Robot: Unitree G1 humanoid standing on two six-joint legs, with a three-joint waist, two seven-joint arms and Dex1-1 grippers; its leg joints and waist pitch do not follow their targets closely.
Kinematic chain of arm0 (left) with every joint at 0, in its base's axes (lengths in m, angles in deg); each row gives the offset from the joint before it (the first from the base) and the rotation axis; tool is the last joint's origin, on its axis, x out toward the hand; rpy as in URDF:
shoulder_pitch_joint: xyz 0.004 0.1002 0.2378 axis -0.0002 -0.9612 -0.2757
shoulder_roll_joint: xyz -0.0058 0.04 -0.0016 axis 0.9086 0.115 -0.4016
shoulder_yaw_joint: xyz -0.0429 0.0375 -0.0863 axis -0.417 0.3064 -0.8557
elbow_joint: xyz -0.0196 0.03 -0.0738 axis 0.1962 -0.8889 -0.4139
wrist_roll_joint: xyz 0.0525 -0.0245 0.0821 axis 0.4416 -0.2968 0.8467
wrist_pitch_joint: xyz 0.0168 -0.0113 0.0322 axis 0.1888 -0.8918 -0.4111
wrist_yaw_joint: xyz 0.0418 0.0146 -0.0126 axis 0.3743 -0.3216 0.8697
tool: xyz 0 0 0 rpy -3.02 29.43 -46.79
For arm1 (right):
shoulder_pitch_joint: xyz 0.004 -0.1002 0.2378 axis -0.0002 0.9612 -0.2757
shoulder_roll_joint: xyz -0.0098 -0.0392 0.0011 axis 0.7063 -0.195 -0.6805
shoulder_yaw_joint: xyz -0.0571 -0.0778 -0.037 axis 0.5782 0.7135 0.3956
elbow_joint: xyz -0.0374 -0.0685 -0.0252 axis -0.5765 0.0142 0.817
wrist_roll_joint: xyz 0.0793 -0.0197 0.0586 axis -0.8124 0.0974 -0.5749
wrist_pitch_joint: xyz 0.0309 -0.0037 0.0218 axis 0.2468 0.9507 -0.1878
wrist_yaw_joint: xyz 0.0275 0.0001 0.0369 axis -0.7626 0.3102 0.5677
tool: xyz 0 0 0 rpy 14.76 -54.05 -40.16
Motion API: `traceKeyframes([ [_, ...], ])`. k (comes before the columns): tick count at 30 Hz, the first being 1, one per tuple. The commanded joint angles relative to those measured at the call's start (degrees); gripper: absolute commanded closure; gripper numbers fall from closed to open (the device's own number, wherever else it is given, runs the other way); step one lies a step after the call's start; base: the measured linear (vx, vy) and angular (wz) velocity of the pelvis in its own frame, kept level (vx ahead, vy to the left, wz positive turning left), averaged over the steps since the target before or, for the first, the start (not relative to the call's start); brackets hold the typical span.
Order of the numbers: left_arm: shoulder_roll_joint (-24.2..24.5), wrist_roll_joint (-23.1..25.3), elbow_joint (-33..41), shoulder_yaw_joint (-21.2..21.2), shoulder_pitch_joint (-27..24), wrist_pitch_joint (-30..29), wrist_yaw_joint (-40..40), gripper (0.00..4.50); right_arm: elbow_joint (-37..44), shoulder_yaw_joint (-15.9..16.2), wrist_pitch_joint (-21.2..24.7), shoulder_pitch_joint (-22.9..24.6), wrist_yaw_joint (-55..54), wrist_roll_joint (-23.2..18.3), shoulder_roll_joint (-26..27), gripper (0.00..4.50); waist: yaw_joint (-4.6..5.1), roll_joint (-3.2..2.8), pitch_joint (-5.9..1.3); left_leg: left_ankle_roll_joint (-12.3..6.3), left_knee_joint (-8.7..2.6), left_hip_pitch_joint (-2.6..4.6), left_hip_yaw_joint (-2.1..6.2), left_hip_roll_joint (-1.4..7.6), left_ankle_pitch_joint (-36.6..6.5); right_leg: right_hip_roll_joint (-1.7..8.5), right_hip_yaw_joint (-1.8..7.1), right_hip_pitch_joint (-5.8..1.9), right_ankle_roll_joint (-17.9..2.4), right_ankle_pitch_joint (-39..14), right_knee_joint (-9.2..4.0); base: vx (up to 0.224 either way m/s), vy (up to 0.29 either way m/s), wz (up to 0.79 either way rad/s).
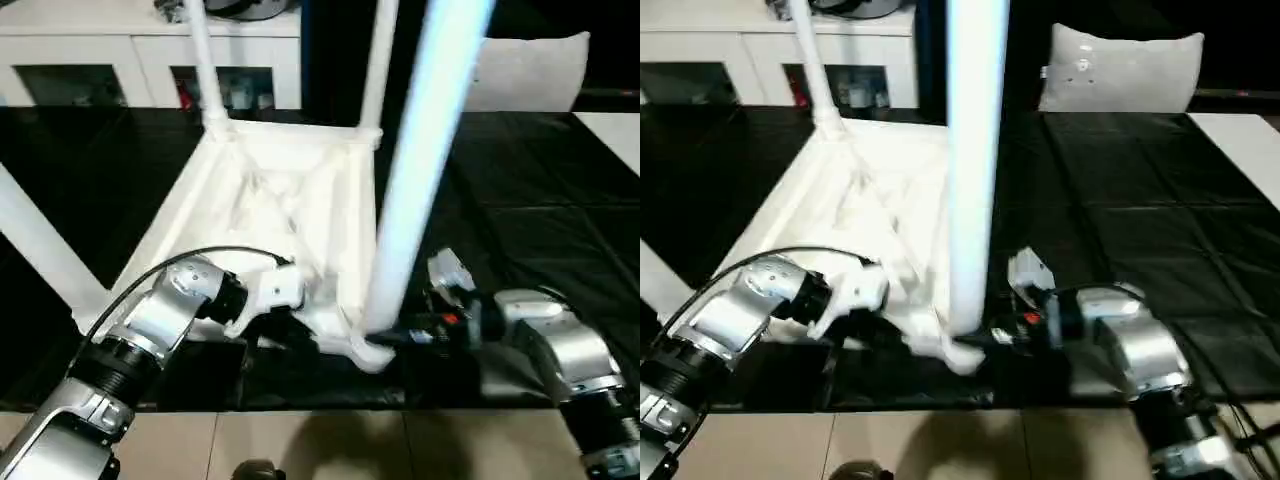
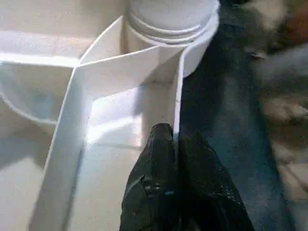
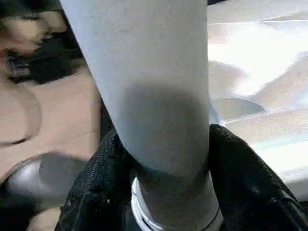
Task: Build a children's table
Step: Rotate leg to tighten
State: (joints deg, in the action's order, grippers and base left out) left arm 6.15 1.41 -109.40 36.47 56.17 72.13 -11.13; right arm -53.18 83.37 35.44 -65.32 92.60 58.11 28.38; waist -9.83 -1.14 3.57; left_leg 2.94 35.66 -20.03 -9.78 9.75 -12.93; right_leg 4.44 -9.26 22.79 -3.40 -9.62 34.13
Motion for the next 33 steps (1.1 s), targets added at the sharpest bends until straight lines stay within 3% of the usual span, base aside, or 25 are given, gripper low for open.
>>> traceKeyframes([
  [1, -3.3, -1.1, 2.4, -0.4, 0.4, -2.1, 3.4, 4.5, -0.6, 0.7, 1.8, -0.7, -6.1, 1.2, 2.3, 2.51, 0.71, 0.45, -3.53, -1.69, -4.68, 0.36, 1.6, 3.75, -7.8, 6.23, 4.03, -3.14, -0.5, -29.3, -6.63, 0.0, 0.0, 0.0],
  [2, -5.5, -0.7, 2.5, -1.6, 0.7, -4.8, 7.8, 4.5, -1.2, -0.4, 3.4, -1.2, -12.7, 2.2, 5.3, 2.52, 1.73, 0.57, -3.44, -1.21, -4.76, 0.08, 1.8, 3.57, -8.1, 6.22, 3.56, -3.46, 1.2, -31.3, -7.04, 0.0, 0.0, 0.0],
  [4, -8.5, -0.2, 1.6, -2.8, 1.7, -6.8, 13.0, 4.5, -2.1, -1.2, 4.7, -1.9, -19.7, 3.6, 8.5, 2.53, 2.91, 0.7, -3.41, -0.99, -4.76, 0.02, 2.03, 3.55, -9.2, 6.25, 3.09, -3.61, 2.4, -32.1, -7.56, 0.0, 0.0, 0.0],
  [6, -10.2, 0.0, 1.0, -3.4, 2.3, -8.0, 15.6, 4.5, -2.9, -1.6, 5.2, -2.4, -23.8, 4.6, 10.4, 2.54, 3.87, 0.26, -3.58, -1.48, -4.73, 0.19, 2.03, 3.57, -9.1, 6.29, 2.86, -3.74, 1.9, -30.5, -7.69, 0.0, 0.0, 0.0],
  [9, -14.1, 0.4, -0.2, -4.7, 3.8, -10.7, 21.7, 4.5, -5.2, -4.0, 6.5, -3.8, -33.9, 5.7, 15.1, 2.55, 4.73, 0.32, -3.66, -1.8, -4.82, 0.19, 2.08, 3.81, -8.3, 6.35, 3.12, -3.67, 0.6, -26.8, -7.43, 0.0, 0.0, 0.0],
  [11, -16.5, 0.9, -1.2, -5.8, 4.8, -11.5, 26.0, 4.5, -6.7, -5.1, 6.3, -4.6, -39.2, 6.6, 17.7, 2.55, 4.77, 0.05, -3.81, -2.21, -4.81, 0.01, 1.99, 3.74, -6.8, 6.32, 3.42, -3.7, -0.5, -24.4, -6.98, 0.0, 0.0, 0.0],
  [13, -18.3, 1.4, -1.3, -6.4, 5.4, -12.6, 28.4, 4.5, -7.3, -6.1, 5.8, -4.9, -42.5, 7.1, 19.6, 2.55, 4.7, 0.15, -3.92, -2.54, -4.79, 0.12, 1.93, 3.89, -5.5, 6.39, 3.63, -3.65, -1.4, -22.3, -6.67, 0.0, 0.0, 0.0],
  [15, -19.9, 1.7, -1.4, -6.7, 6.0, -12.7, 30.3, 4.5, -7.9, -6.8, 3.5, -5.2, -44.6, 7.3, 21.0, 2.55, 4.4, 0.08, -4.3, -3.31, -4.68, -0.26, 1.91, 3.97, -2.8, 6.44, 3.91, -4.02, -2.7, -17.5, -5.81, 0.0, 0.0, 0.0],
  [16, -19.9, 1.8, -1.4, -6.6, 6.0, -12.7, 30.4, 4.5, -7.9, -6.9, 3.4, -5.3, -44.7, 7.3, 21.0, 1.99, 4.28, 0.09, -4.44, -3.71, -4.66, -0.3, 1.94, 4.04, -1.7, 6.42, 4.02, -4.06, -3.1, -15.6, -5.44, 0.0, 0.0, 0.0],
  [17, -19.9, 2.0, -1.0, -6.2, 5.9, -12.6, 30.4, 4.5, -8.1, -7.6, 2.3, -5.5, -45.7, 7.4, 21.4, 1.85, 4.25, -0.18, -4.53, -4.46, -4.62, -0.44, 2.05, 4.28, 0.1, 6.38, 4.19, -4.04, -4.4, -11.8, -4.79, 0.0, 0.0, 0.0],
  [20, -18.7, 2.0, 0.0, -5.4, 5.2, -12.3, 28.6, 4.5, -7.3, -7.7, 1.8, -5.3, -45.5, 7.9, 20.4, 1.55, 4.13, -0.13, -4.8, -6.34, -4.25, -0.68, 1.92, 4.15, 2.8, 6.44, 4.31, -4.18, -6.8, -5.7, -3.86, 0.0, 0.0, 0.0],
  [26, -16.8, 1.6, 0.6, -5.6, 4.1, -11.9, 26.6, 4.5, -5.5, -7.7, -0.2, -4.1, -42.5, 8.6, 17.1, 1.1, 3.94, -0.43, -4.69, -7.6, -4.17, -0.51, 1.9, 4.5, 2.7, 6.32, 4.32, -3.94, -8.2, -3.9, -3.54, 0.0, 0.0, 0.0],
  [31, -13.6, 0.8, 1.3, -4.5, 2.6, -9.5, 21.2, 4.5, -3.1, -7.5, -2.3, -2.9, -33.4, 7.1, 11.0, 0.66, 3.49, -0.36, -4.54, -7.38, -4.22, -0.5, 1.76, 4.37, 0.7, 6.29, 4.3, -4.09, -7.6, -6.3, -3.93, 0.0, 0.0, 0.0],
  [33, -11.0, 0.4, 1.7, -3.1, 1.6, -7.8, 16.3, 4.5, -2.0, -6.2, -4.7, -2.1, -23.6, 5.8, 4.9, 0.57, 2.89, -0.21, -4.53, -7.4, -4.21, -0.41, 1.63, 4.29, -0.7, 6.34, 4.32, -4.28, -6.5, -8.9, -4.27, 0.0, 0.0, 0.0],
])
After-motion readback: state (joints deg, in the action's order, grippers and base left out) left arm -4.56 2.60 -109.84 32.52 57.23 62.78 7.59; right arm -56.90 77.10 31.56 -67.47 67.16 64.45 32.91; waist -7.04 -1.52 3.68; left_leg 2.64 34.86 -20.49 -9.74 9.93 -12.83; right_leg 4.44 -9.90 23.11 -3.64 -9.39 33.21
